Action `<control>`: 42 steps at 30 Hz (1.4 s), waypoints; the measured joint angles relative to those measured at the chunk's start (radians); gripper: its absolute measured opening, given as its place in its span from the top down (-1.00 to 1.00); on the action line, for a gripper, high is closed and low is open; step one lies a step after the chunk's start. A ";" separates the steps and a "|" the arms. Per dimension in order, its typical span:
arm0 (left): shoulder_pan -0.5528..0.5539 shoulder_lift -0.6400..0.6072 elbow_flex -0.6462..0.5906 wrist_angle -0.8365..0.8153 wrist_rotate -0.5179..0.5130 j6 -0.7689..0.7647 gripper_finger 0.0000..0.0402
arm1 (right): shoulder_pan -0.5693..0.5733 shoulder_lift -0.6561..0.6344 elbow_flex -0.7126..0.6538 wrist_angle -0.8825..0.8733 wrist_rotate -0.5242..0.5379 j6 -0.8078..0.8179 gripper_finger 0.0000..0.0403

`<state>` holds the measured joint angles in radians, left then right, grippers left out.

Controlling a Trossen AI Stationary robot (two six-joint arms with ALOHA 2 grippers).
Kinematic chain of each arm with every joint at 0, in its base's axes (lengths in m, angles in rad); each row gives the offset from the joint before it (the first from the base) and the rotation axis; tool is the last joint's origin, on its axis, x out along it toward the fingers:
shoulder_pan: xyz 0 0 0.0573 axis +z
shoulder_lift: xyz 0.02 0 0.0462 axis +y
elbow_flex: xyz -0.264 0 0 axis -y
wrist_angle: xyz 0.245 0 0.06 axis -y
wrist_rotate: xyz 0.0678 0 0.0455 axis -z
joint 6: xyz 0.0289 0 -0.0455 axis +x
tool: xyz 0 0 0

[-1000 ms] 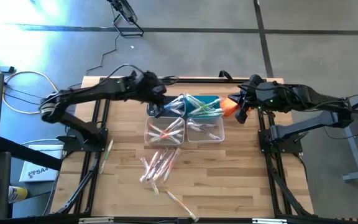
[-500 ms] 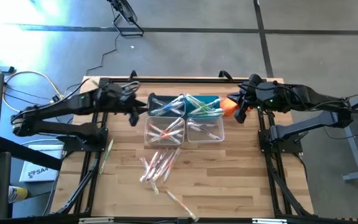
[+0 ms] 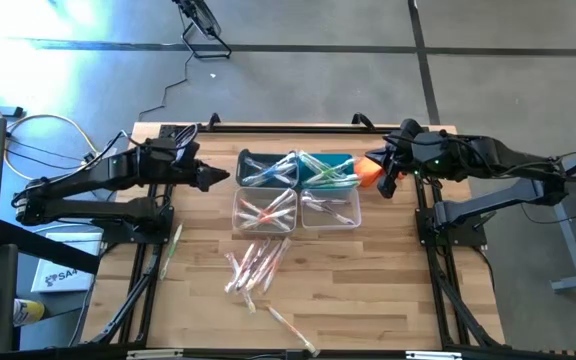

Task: Pick & Place Toothbrushes
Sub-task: Put the orange toothbrush into the gray bin

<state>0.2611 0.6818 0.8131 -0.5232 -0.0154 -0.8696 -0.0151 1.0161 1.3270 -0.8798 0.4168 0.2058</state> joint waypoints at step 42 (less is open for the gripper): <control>0.000 0.031 0.000 -0.002 -0.005 0.056 0.37 | 0.000 0.000 0.001 0.000 -0.001 0.000 0.98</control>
<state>0.2611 0.7124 0.8131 -0.5251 -0.0204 -0.8135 -0.0154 1.0161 1.3277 -0.8795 0.4160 0.2062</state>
